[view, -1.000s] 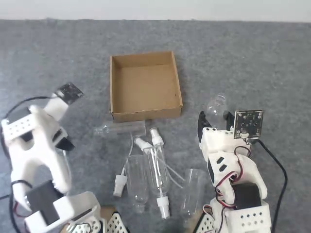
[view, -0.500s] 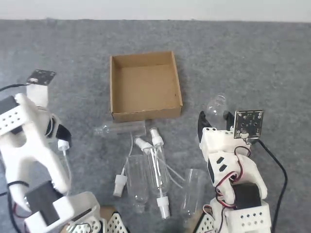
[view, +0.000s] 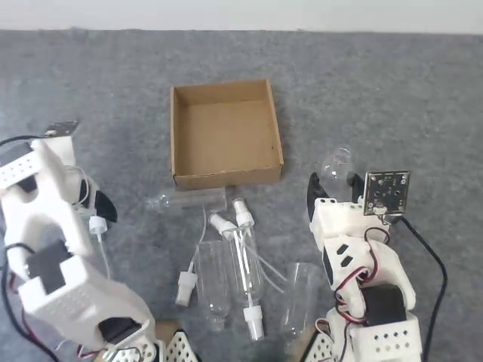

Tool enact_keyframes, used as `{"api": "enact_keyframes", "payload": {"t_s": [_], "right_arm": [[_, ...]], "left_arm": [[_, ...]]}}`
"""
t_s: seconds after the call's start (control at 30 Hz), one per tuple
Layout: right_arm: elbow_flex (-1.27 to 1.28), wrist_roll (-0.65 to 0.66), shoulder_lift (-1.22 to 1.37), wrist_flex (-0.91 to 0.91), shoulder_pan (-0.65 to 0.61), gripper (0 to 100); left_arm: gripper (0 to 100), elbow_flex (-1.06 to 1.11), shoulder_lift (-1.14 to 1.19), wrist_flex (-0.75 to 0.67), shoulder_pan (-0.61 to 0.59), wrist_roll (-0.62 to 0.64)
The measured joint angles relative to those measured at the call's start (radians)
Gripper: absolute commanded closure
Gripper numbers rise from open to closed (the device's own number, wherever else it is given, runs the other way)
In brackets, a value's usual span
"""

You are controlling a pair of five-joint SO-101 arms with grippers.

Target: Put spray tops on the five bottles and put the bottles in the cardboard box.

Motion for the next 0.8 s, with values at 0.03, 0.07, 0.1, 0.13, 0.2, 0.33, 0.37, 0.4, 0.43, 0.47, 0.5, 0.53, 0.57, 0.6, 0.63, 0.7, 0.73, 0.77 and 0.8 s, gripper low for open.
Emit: {"api": "enact_keyframes", "payload": {"t_s": [0.03,0.07,0.1,0.13,0.2,0.33,0.37,0.4,0.43,0.47,0.5,0.53,0.57,0.6,0.63,0.7,0.73,0.77,0.8], "right_arm": [[0.000,0.000,0.000,0.000,0.000,91.0],[0.000,0.000,0.000,0.000,0.000,91.0],[0.000,0.000,0.000,0.000,0.000,91.0],[0.000,0.000,0.000,0.000,0.000,91.0],[0.000,0.000,0.000,0.000,0.000,91.0],[0.000,0.000,0.000,0.000,0.000,91.0],[0.000,0.000,0.000,0.000,0.000,91.0],[0.000,0.000,0.000,0.000,0.000,91.0],[0.000,0.000,0.000,0.000,0.000,91.0],[0.000,0.000,0.000,0.000,0.000,91.0],[0.000,0.000,0.000,0.000,0.000,91.0],[0.000,0.000,0.000,0.000,0.000,91.0],[0.000,0.000,0.000,0.000,0.000,91.0],[0.000,0.000,0.000,0.000,0.000,91.0],[0.000,0.000,0.000,0.000,0.000,91.0],[0.000,0.000,0.000,0.000,0.000,91.0],[0.000,0.000,0.000,0.000,0.000,91.0],[0.000,0.000,0.000,0.000,0.000,91.0],[0.000,0.000,0.000,0.000,0.000,91.0]], "left_arm": [[81,-0.011,0.012,-0.003,0.000,0.000],[82,-0.023,0.026,-0.005,0.000,0.000],[82,-0.034,0.038,-0.005,0.000,0.000],[83,-0.035,0.049,-0.009,0.000,0.000],[83,-0.041,0.074,-0.043,0.000,0.000],[83,-0.046,0.147,-0.095,0.000,0.000],[83,-0.049,0.166,-0.104,0.000,0.000],[83,-0.052,0.178,-0.112,0.000,0.000],[83,-0.054,0.186,-0.117,0.000,-0.005],[84,-0.054,0.192,-0.123,0.000,-0.005],[86,-0.054,0.193,-0.127,-0.002,-0.005],[88,-0.054,0.195,-0.127,-0.002,-0.005],[90,-0.054,0.195,-0.127,0.002,-0.005],[92,-0.054,0.195,-0.127,0.005,-0.005],[93,-0.054,0.195,-0.127,0.006,-0.005],[96,-0.054,0.195,-0.127,0.008,-0.003],[97,-0.054,0.193,-0.127,0.009,-0.003],[98,-0.054,0.193,-0.127,0.009,-0.003],[98,-0.054,0.193,-0.127,0.009,-0.003]]}}
